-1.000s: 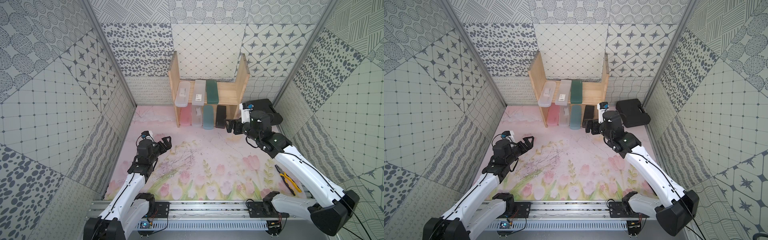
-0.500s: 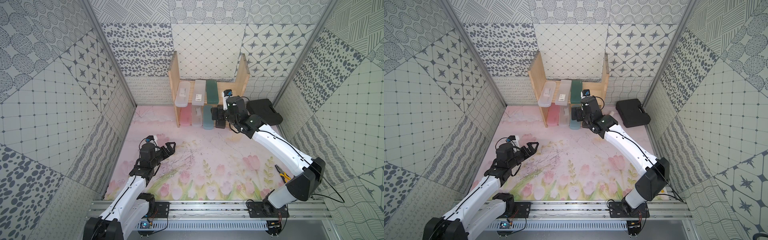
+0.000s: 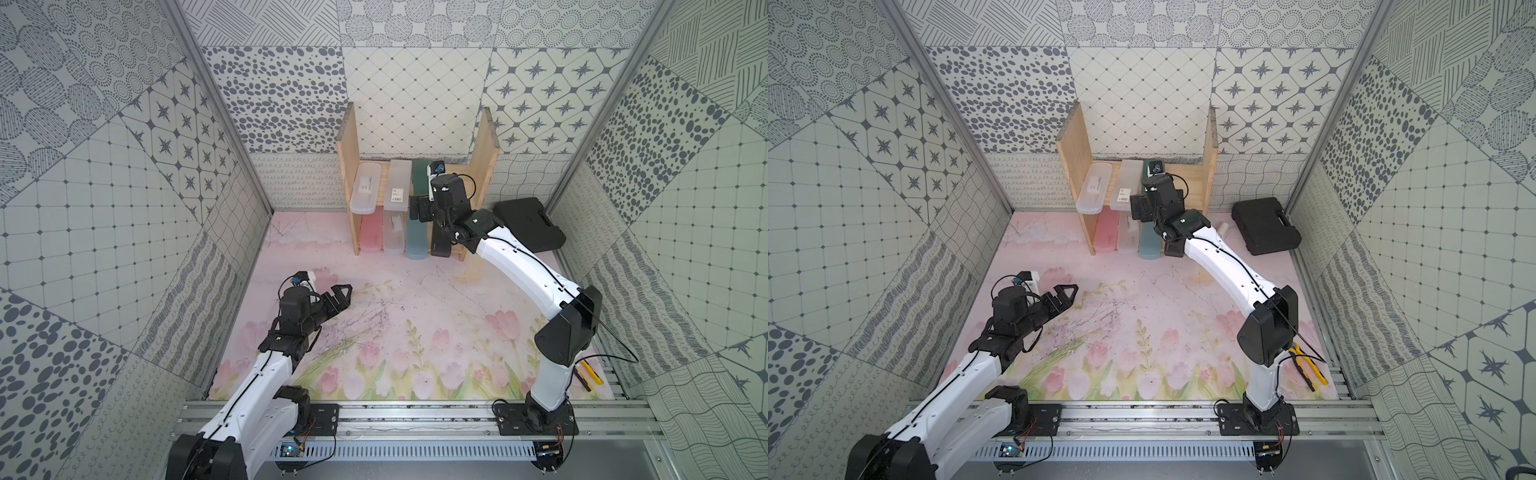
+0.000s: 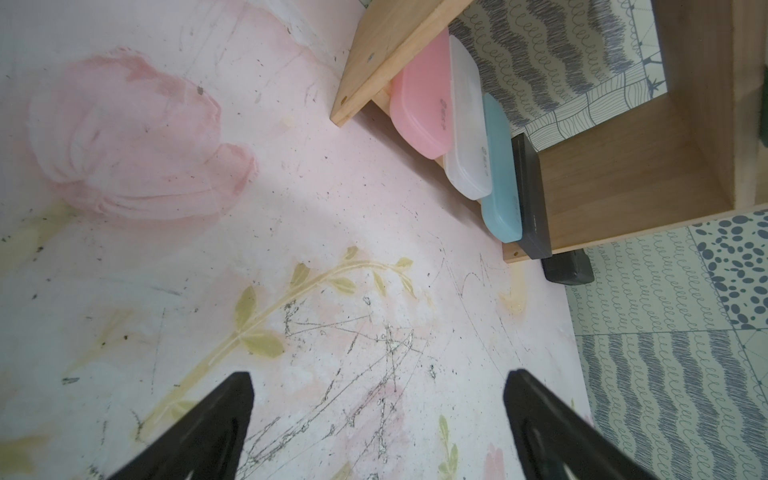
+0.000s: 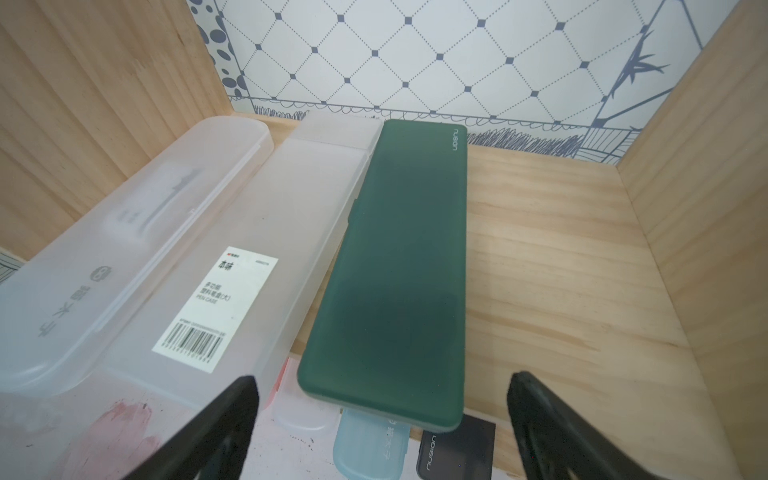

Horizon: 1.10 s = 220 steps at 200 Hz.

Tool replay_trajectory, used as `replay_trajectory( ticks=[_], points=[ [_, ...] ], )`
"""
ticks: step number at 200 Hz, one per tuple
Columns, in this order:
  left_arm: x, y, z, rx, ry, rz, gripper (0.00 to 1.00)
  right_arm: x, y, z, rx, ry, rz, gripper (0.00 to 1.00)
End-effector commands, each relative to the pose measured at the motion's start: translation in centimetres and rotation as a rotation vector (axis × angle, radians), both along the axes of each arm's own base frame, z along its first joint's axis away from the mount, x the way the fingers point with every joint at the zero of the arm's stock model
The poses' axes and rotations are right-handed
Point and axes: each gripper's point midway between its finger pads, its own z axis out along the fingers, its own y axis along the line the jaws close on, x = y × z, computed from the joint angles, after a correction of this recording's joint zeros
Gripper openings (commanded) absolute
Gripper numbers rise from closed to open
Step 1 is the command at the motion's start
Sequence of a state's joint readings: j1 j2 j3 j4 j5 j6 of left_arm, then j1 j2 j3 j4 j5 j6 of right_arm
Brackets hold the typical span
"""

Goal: Remove the pencil cases from the shelf
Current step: Pick up the pencil case from the shelf.

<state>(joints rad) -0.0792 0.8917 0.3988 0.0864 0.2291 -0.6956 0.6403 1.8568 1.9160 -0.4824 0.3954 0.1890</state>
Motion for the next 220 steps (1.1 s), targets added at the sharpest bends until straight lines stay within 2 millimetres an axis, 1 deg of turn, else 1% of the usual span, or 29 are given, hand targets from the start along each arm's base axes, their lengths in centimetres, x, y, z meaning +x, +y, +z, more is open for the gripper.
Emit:
replay_trajectory(
  ticks=[1, 50, 92, 152, 174, 220],
  points=[
    [0.5, -0.3, 1.1, -0.010, -0.041, -0.014, 1.00, 0.9, 0.6, 1.1, 0.002, -0.039, -0.009, 0.97],
    [0.5, -0.4, 1.1, -0.011, -0.040, -0.013, 1.00, 1.9, 0.7, 1.1, -0.019, -0.032, -0.034, 0.95],
    [0.5, -0.4, 1.1, -0.014, -0.038, -0.014, 0.99, 2.5, 0.7, 0.3, -0.046, 0.002, -0.050, 0.93],
    [0.5, -0.4, 1.1, -0.015, -0.036, -0.012, 0.99, 2.4, -0.3, -0.8, -0.035, 0.044, -0.065, 0.92],
    [0.5, -0.4, 1.1, -0.014, -0.035, -0.012, 1.00, 2.5, -0.4, -1.3, -0.043, 0.055, -0.066, 0.92],
    [0.5, -0.4, 0.9, -0.016, -0.030, -0.013, 0.99, 2.8, -1.3, -1.7, -0.043, 0.066, -0.092, 0.91]
  ],
)
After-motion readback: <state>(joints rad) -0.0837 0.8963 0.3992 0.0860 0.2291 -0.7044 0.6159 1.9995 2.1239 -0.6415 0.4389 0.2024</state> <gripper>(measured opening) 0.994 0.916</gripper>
